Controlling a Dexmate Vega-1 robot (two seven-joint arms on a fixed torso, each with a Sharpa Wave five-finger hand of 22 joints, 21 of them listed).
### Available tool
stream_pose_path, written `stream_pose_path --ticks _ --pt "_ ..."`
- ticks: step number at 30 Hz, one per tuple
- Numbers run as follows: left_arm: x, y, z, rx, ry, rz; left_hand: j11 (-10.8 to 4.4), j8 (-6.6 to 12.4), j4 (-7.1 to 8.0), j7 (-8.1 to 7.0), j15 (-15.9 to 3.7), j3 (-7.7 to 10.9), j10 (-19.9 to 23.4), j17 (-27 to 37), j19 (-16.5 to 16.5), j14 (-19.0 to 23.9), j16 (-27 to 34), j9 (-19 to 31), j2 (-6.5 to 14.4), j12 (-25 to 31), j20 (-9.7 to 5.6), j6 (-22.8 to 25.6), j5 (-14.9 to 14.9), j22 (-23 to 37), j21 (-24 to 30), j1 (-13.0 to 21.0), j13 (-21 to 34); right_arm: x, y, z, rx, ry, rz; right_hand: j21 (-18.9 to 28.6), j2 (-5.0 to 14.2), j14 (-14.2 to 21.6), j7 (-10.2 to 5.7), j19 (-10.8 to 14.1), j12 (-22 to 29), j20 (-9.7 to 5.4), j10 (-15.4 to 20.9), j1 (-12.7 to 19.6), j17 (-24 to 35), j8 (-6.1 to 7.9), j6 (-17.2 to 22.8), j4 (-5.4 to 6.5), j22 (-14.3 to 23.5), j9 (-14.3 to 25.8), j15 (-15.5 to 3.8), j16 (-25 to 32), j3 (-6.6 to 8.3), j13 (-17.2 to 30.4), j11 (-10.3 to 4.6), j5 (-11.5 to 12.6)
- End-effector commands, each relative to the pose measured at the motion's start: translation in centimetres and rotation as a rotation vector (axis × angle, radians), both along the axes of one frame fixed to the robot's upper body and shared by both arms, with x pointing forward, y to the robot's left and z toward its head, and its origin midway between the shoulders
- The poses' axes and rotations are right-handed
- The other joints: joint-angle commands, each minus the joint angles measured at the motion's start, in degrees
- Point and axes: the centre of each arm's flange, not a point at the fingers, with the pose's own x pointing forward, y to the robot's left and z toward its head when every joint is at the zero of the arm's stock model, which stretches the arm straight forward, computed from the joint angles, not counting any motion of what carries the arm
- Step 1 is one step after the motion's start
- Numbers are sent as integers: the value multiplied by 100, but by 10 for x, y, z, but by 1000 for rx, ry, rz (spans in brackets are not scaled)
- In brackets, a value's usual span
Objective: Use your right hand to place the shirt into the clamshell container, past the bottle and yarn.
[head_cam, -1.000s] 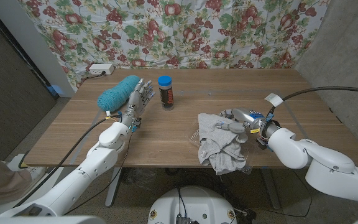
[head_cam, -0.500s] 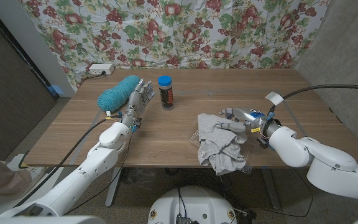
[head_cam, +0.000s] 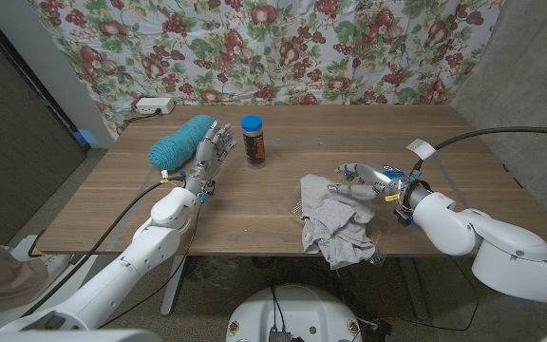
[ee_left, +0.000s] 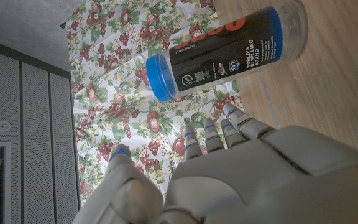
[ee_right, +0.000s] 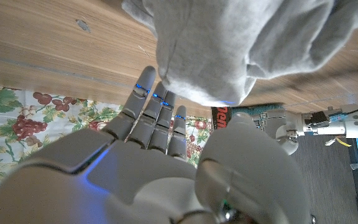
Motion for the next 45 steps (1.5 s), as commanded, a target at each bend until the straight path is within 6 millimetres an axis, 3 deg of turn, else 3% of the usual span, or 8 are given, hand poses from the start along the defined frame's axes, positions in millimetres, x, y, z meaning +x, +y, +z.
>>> stream_pose_path --ticks 1,10,17,19,21,25,31,45 --pt "0 3 -2 1 0 -2 -27 -6 0 -22 -380 -17 32 21 36 -26 -6 19 42 10 -313 31 1 34 22 32 25 -4 0 1 26 -42 -13 -56 37 -89 3 -68 -51 -256 -48 -136 32 46 12 61 18 -5 -614 16 -24 -9 17 -21" --pt "1 4 0 0 -6 -5 -31 -7 -1 -26 -385 -18 33 21 35 -28 -6 19 44 10 -312 32 2 34 22 33 25 -5 1 7 51 -89 -19 -152 92 -324 -6 -213 -214 -152 -186 -439 83 -16 -234 72 34 -62 -555 24 -86 -73 -15 -31" --pt "2 3 -2 -5 -2 -4 -32 -7 -2 -29 -379 -19 36 20 38 -25 -5 19 45 12 -314 32 2 34 23 34 25 -6 0 16 65 -120 -17 -290 92 -570 -18 -488 -320 78 -251 -624 99 23 -218 37 34 -106 -490 -9 -132 -131 -39 -37" --pt "2 4 -2 -6 -4 -4 -33 -6 -3 -30 -382 -20 37 20 39 -26 -5 19 46 12 -314 34 2 34 24 34 25 -6 0 18 80 -127 -11 -352 53 -627 -20 -601 -377 163 -300 -625 93 32 -218 -26 31 -124 -480 -13 -139 -165 -3 -30" --pt "1 4 -2 -5 -6 -2 -31 -8 -3 -30 -382 -20 39 20 37 -27 -5 19 46 13 -311 31 2 34 23 34 25 -5 0 20 94 -128 -2 -482 10 -872 -26 -820 -516 384 -459 -645 55 47 -221 -114 23 -157 -431 -94 -148 -242 -68 -12" --pt "1 5 -1 -6 -6 -1 -30 -8 -4 -26 -387 -20 35 20 39 -25 -4 19 47 11 -315 31 2 34 24 34 25 -3 0 26 122 -145 10 -607 6 -1049 -52 -992 -645 590 -595 -716 -9 63 -210 -156 14 -186 -333 -170 -158 -331 -95 -1" --pt "1 6 1 -5 -12 1 -35 -8 -4 -10 -383 -19 40 20 39 -25 -4 19 51 13 -313 32 3 34 24 37 25 1 -2 32 201 -145 48 -943 56 -1207 -94 -1529 -768 995 -615 -937 -159 92 -156 -166 3 -230 -276 -278 -185 -481 -128 9" --pt "1 6 4 -5 -6 4 -35 6 -7 -10 -396 -15 37 20 27 -64 -17 18 63 11 -354 72 4 34 19 44 25 16 -6 41 359 -129 149 -1111 191 -1323 -112 -1611 -927 937 -805 -1242 -278 -22 -490 -80 -3 -260 -253 -369 -210 -605 -125 7"
